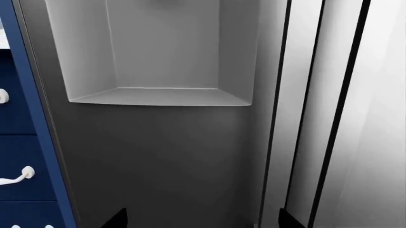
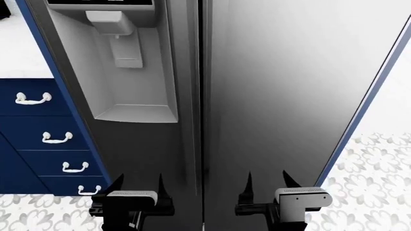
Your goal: Open the fridge door
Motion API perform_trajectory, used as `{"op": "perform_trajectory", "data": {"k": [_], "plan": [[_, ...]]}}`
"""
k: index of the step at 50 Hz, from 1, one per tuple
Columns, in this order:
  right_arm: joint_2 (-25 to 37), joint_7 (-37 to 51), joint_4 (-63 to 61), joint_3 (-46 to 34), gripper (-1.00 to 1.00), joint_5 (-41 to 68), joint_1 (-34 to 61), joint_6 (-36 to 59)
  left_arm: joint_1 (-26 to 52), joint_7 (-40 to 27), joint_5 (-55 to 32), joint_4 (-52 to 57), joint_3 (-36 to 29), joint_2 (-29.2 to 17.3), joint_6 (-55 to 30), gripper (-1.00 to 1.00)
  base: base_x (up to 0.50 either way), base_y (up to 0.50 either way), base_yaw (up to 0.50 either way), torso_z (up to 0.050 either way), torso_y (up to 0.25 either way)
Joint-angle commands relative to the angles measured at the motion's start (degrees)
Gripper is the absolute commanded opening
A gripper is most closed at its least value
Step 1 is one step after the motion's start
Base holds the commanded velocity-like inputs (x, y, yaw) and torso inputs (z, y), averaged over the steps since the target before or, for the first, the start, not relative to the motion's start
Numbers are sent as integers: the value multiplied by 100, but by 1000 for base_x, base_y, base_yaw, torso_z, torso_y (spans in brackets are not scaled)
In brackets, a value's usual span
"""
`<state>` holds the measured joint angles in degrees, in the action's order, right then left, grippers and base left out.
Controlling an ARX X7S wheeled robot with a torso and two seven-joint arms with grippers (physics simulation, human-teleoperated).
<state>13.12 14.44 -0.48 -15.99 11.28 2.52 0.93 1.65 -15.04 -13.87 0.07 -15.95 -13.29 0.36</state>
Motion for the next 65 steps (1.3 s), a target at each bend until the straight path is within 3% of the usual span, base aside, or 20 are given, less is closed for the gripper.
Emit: {"op": "perform_trajectory", "data": {"k": [1,6,31,46,65], "plan": [[15,-6,33,-35,100,35,21,-8,13,-19,-21,-8,-25,-11,2,100,0,0,0,0,0],[44,-147,-90,-73,100,142,-23,-151,9,1,-73,-21,-19,-18,31,100,0,0,0,0,0],[-69,-87,-1460,-695,100,403,2079,3317,31,-37,-191,-52,-18,-55,55,100,0,0,0,0,0],[-497,-426,-619,-838,100,730,3228,3912,44,-82,-174,-55,-81,-80,42,100,0,0,0,0,0],[-893,-686,1074,-1136,100,627,4267,3637,95,-81,-249,-139,-104,-94,71,100,0,0,0,0,0]]}}
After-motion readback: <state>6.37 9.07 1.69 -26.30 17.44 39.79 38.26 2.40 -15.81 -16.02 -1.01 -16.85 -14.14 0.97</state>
